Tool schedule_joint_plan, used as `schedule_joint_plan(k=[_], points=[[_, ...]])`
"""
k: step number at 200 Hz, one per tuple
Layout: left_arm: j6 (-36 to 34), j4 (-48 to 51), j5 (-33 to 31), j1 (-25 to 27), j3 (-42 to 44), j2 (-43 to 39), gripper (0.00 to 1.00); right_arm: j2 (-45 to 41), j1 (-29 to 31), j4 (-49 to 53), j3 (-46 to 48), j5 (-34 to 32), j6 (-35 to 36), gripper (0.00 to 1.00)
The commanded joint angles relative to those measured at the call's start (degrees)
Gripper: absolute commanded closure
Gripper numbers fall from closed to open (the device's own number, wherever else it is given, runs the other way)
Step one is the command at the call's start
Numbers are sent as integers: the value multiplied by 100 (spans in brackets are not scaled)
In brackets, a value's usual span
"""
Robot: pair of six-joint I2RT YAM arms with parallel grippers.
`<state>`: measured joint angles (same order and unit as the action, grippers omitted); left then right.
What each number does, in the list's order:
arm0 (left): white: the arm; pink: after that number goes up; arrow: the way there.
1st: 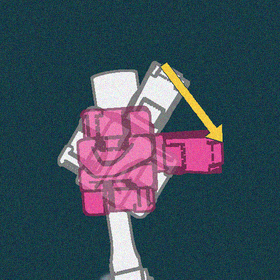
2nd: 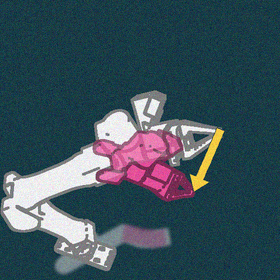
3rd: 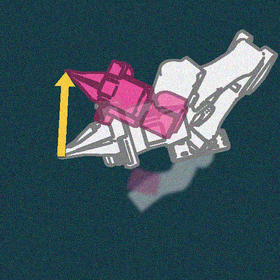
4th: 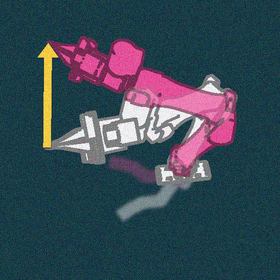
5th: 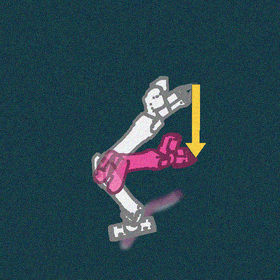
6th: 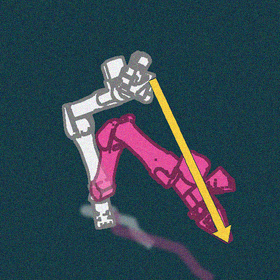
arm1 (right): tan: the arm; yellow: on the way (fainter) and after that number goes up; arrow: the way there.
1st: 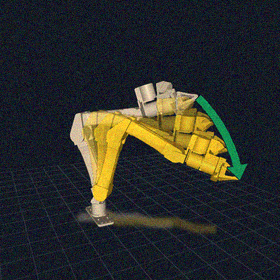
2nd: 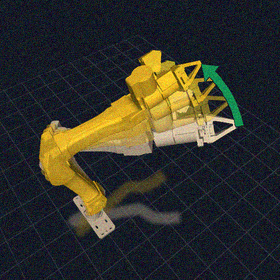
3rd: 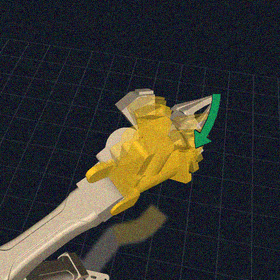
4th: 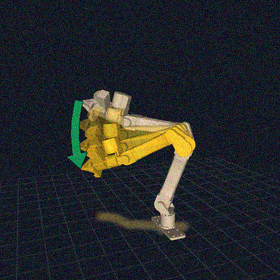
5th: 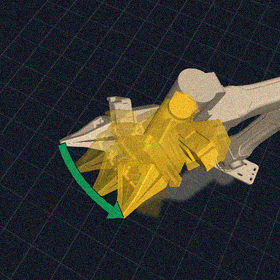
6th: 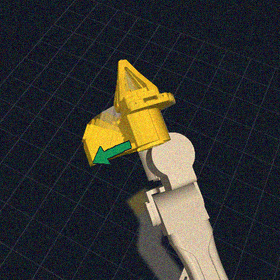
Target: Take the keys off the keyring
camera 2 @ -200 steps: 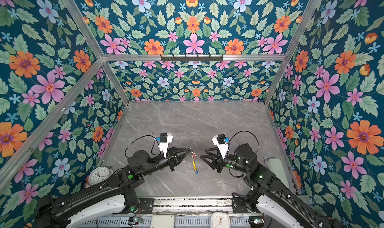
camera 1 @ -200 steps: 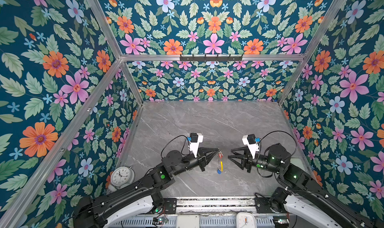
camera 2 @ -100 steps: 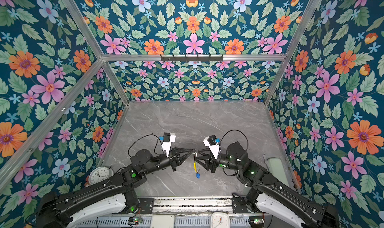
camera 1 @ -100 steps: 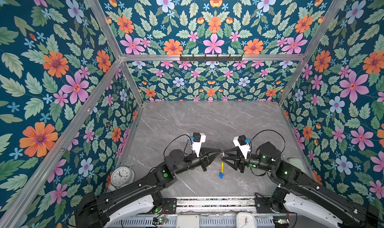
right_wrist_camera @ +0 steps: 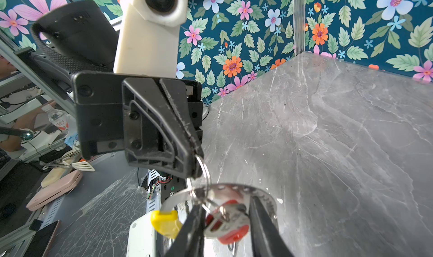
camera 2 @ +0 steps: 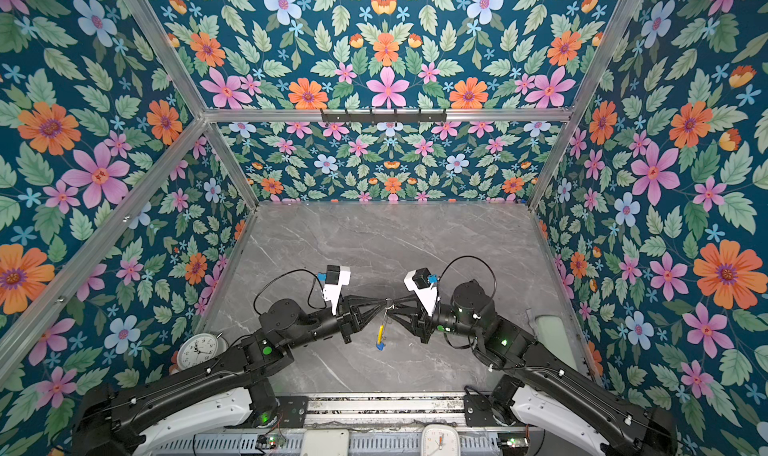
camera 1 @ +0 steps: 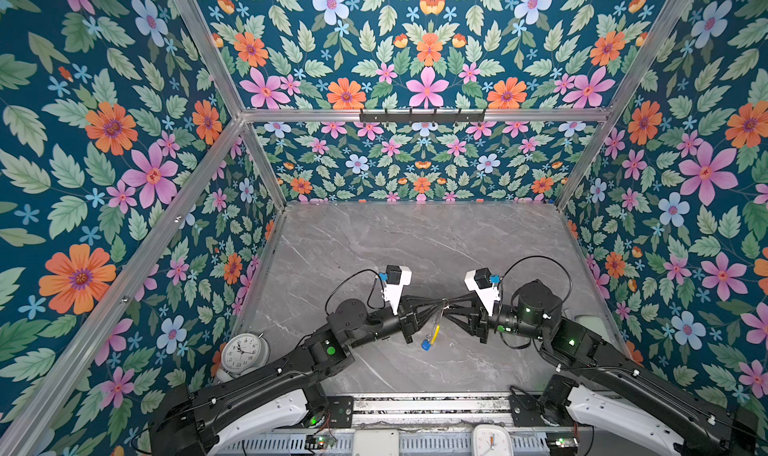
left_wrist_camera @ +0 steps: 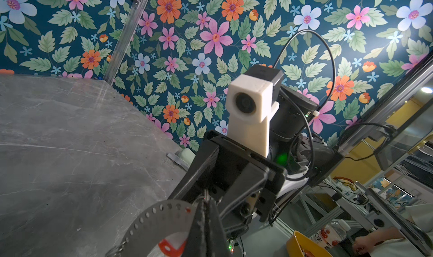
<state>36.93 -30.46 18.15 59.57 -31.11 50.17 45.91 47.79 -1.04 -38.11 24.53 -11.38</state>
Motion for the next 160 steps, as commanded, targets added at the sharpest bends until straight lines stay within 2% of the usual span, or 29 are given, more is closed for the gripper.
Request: schedule_joint_plan(k=[1,25,48,71,125,160], points=[[7,-342,92,-5,-52,-25,100,42,3,-101,-37,130,75,70],[18,-382,110,-7,-53,-12,100,59,37,-45,-89,131,108,78],[43,-417,79,1,-35,-8,100,83,71,30,-139,157,132,92],[59,-492,-21,-7,25,-60,100,144,121,87,-178,166,157,100],[23,-1320,-24,-4,394,-174,100,290,297,77,-111,131,145,100],[-216,-1371,154,1,457,-159,100,377,360,219,-149,208,172,100]])
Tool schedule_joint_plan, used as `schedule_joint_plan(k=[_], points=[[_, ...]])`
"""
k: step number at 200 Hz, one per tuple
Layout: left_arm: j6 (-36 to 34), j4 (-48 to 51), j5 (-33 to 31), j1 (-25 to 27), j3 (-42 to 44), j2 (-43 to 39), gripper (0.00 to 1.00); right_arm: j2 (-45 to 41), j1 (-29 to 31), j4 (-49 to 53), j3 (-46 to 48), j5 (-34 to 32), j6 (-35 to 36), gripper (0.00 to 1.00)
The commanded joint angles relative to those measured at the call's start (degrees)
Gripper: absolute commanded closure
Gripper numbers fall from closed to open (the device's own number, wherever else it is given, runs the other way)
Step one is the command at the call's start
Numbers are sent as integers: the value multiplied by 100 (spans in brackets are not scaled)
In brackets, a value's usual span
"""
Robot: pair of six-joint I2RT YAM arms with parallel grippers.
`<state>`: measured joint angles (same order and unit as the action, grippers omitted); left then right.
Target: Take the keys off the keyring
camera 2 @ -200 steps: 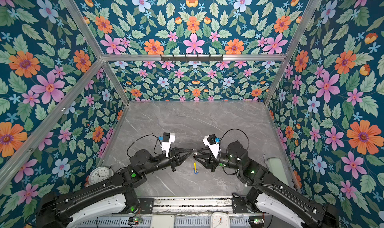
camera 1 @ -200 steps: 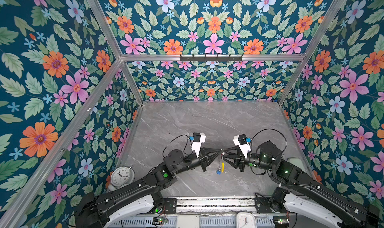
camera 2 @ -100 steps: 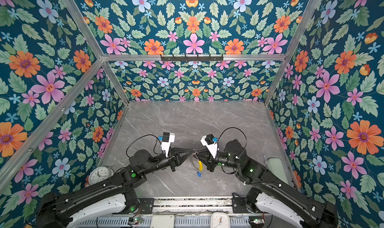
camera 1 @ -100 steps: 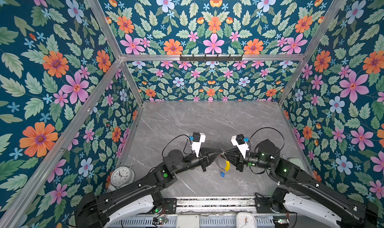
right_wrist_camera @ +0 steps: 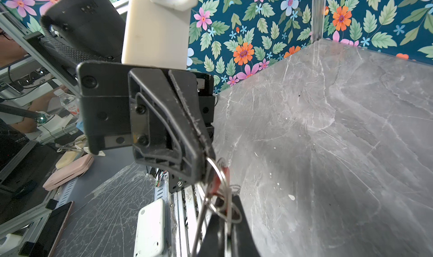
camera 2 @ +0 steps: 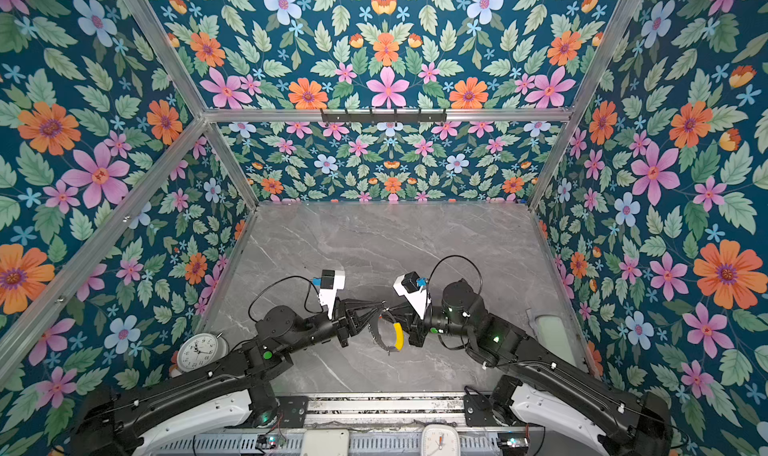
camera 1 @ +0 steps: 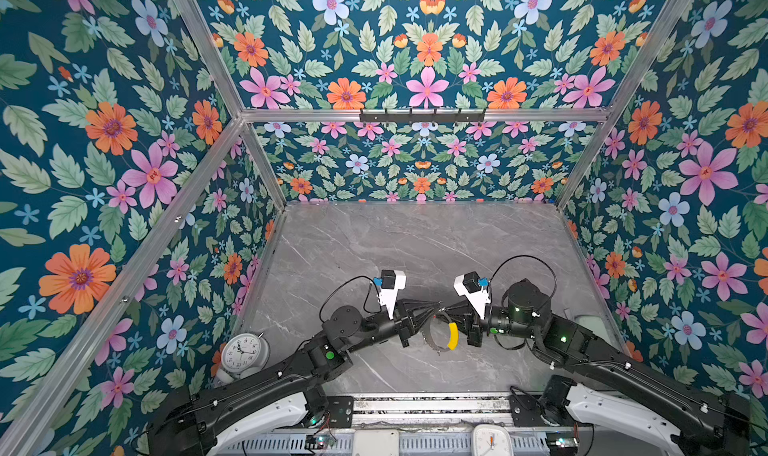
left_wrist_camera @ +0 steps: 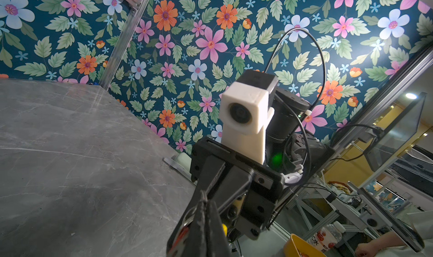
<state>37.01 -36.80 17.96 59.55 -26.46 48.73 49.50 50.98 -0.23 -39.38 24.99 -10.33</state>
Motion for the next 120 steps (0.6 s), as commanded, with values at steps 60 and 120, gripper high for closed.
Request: schedule_joint_plan(k=[60,120], points=[[-490,-375,449,-5,-59,-91,100,-683,29,1035,-273,-259,289,61],[-574,-527,701,4,-9,-205,100,-1046,34,1037,-835,-208,119,56]])
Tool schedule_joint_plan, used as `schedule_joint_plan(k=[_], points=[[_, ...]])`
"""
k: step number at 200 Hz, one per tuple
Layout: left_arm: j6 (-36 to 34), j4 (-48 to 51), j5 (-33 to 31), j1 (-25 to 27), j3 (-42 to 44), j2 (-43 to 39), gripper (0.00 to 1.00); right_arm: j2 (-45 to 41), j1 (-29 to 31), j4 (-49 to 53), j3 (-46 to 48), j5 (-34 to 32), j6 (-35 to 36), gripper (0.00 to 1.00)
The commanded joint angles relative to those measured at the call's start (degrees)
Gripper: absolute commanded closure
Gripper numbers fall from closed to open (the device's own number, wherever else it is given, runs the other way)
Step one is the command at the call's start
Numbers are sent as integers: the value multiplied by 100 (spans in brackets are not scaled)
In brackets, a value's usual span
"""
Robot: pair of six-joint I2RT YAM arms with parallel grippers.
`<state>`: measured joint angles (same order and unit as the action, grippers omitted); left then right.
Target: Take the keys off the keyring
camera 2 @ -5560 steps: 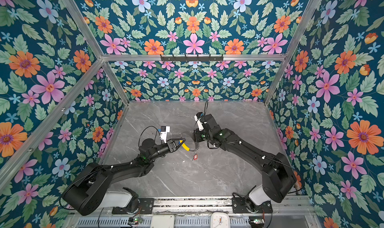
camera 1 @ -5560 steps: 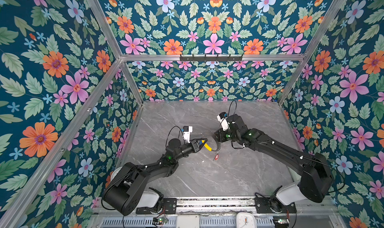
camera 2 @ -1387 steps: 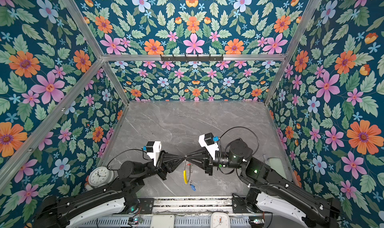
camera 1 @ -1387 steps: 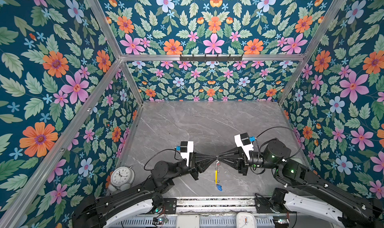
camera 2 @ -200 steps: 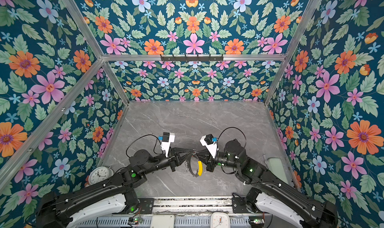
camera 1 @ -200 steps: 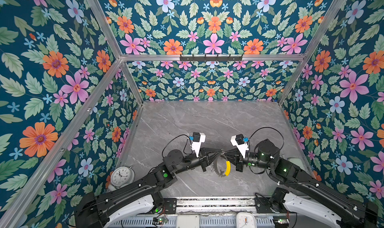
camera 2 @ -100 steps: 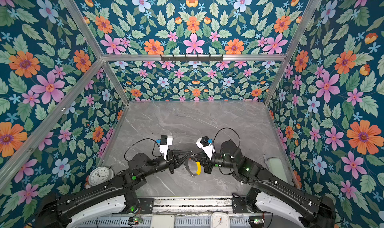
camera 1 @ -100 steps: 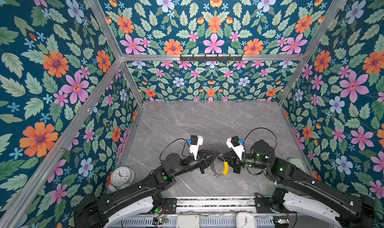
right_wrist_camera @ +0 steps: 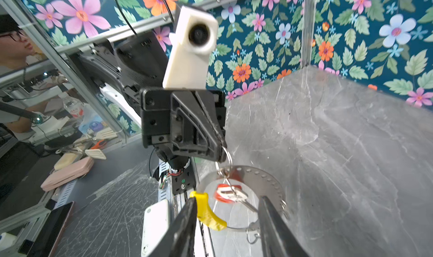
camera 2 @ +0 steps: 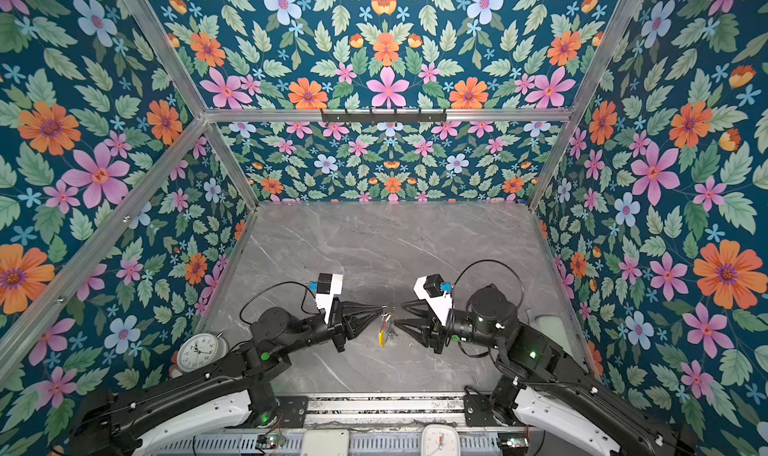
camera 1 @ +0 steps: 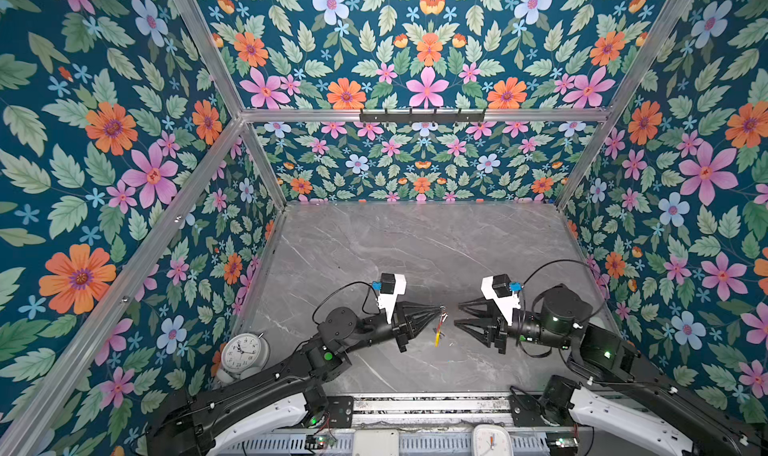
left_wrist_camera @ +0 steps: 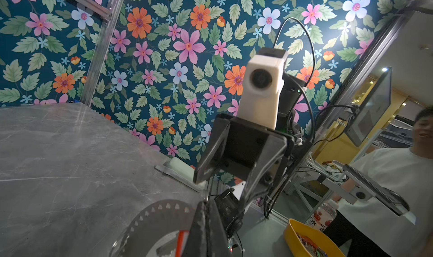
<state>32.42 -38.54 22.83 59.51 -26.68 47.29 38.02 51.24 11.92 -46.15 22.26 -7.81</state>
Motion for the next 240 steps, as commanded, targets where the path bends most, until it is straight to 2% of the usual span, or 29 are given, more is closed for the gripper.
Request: schedule_joint_plan(k=[1,15,42,87,103,147,193,230,240], points=[[-119,-362,218,8,13,-66,100,114,8,-193,-166,75,-141,56],[-114,-428,252,0,26,-96,100,268,-55,-447,-212,288,-271,58],[-96,-557,283,7,64,-149,100,525,-424,-1160,-133,1172,-829,60],[-7,-984,245,0,198,-150,100,760,-473,-1836,73,1703,-1233,64],[-8,-1032,202,0,220,-150,100,802,-479,-1919,106,1770,-1288,65],[-5,-1159,121,1,259,-167,100,872,-476,-2026,246,1786,-1357,76],[-8,-1172,59,0,253,-137,100,953,-479,-2170,299,1874,-1416,82],[13,-1191,47,1,268,-132,100,945,-476,-2144,313,1869,-1412,100],[27,-1148,38,3,260,-145,100,939,-475,-2052,300,1869,-1383,100]])
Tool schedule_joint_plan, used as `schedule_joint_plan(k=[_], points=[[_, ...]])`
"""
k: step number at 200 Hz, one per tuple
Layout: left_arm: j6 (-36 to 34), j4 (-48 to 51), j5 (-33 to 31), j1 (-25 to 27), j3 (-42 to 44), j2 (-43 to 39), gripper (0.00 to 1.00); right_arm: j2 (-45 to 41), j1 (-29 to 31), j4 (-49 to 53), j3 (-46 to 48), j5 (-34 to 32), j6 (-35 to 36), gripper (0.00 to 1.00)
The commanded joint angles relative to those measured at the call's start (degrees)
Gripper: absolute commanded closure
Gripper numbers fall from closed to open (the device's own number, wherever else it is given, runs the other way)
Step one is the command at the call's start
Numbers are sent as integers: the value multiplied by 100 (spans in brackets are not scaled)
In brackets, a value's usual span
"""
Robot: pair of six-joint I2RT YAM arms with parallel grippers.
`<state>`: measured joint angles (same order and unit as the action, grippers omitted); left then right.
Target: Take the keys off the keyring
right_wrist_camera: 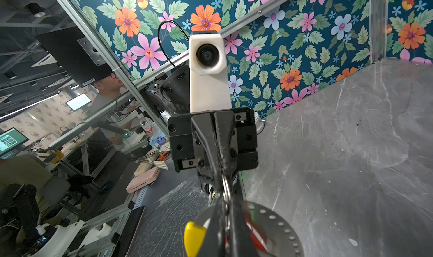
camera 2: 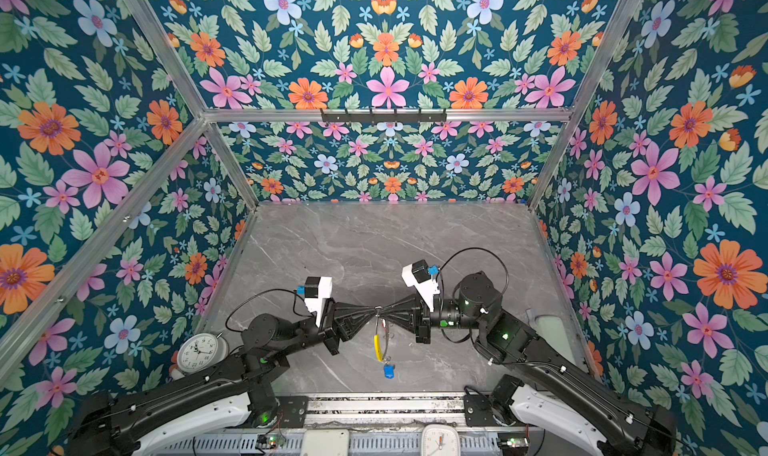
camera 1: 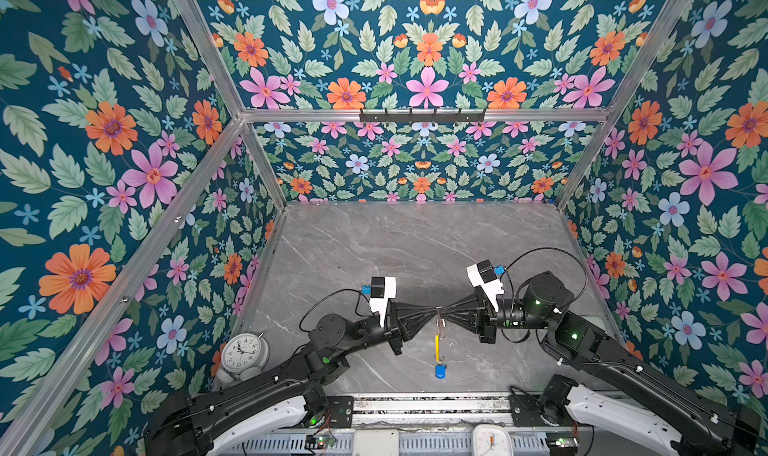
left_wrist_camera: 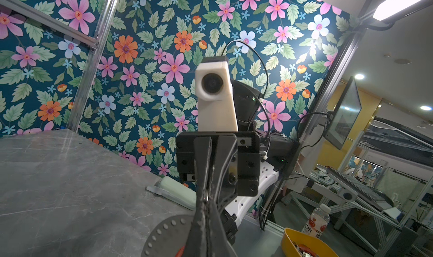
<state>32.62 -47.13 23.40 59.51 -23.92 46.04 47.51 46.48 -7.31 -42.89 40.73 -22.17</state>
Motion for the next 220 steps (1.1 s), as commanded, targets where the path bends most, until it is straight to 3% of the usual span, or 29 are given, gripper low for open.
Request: schedule_joint_plan(k=[1,18,41,58,92,127,220], points=[[7,-275,-19,1,-25,-18,100,-12,2,-116,-30,18,59,100],[17,110,-99,0,-120,-98,100,-33,-3,197,-123,-46,167,100],[-40,933,-173,5,-206,-353,66,-32,-29,1060,-376,-235,508,100],[-146,1702,-186,-7,-338,-569,58,29,-77,1707,-587,-200,800,100],[-414,3274,-15,-9,-953,-619,59,217,-107,2647,-1002,-164,1304,100],[-648,4243,258,-7,-1539,-307,60,488,-107,3156,-1395,-33,1580,100],[-766,4399,557,-9,-1870,96,78,769,-106,3753,-1851,-72,1792,100]])
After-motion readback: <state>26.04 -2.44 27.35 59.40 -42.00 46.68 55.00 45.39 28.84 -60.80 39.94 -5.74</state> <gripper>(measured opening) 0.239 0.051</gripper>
